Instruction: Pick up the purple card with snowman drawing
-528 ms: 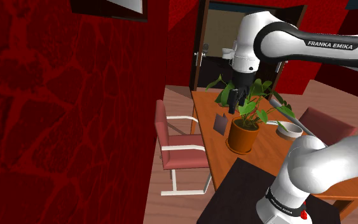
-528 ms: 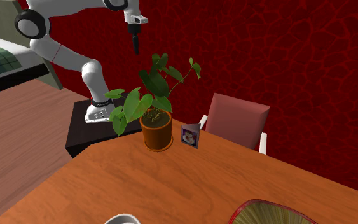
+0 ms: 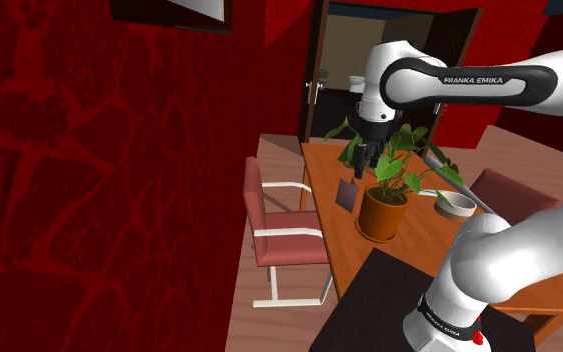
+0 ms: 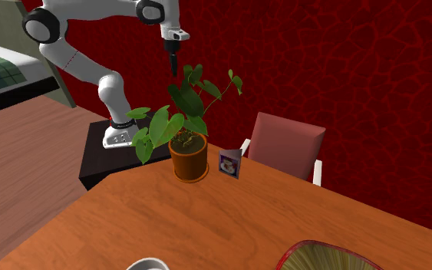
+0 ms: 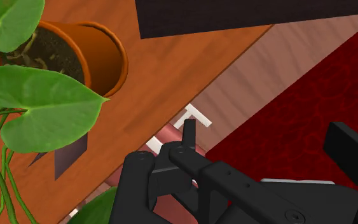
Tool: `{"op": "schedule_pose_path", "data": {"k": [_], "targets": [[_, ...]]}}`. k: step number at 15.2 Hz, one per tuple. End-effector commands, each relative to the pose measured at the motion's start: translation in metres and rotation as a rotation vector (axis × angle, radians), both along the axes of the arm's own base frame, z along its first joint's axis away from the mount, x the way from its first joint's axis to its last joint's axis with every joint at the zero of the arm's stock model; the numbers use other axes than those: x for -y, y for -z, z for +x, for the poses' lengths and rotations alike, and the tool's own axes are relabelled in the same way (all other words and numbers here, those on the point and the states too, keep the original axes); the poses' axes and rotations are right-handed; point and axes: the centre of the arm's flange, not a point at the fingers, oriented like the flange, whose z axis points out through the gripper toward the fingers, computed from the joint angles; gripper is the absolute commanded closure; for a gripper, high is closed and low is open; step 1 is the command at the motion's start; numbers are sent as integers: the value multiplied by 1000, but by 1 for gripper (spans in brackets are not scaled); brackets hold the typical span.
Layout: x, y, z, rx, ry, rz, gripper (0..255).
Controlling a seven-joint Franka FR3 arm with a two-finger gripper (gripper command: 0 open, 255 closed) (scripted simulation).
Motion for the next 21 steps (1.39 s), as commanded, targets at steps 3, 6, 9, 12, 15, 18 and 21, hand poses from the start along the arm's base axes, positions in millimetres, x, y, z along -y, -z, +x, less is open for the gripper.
{"op": "schedule_pose_path", "data": {"k": [3,6,9,12,15,18,21], "targets": [[43,26,19,-3,21,5,0],[75,46,33,-7,37,9,0],[108,65,47,-10,54,13,0],[141,85,60,-13,70,17,0],[174,105,72,-16,86,22,0],[207,126,84,-19,102,26,0],[240,146,95,-22,119,30,0]]}}
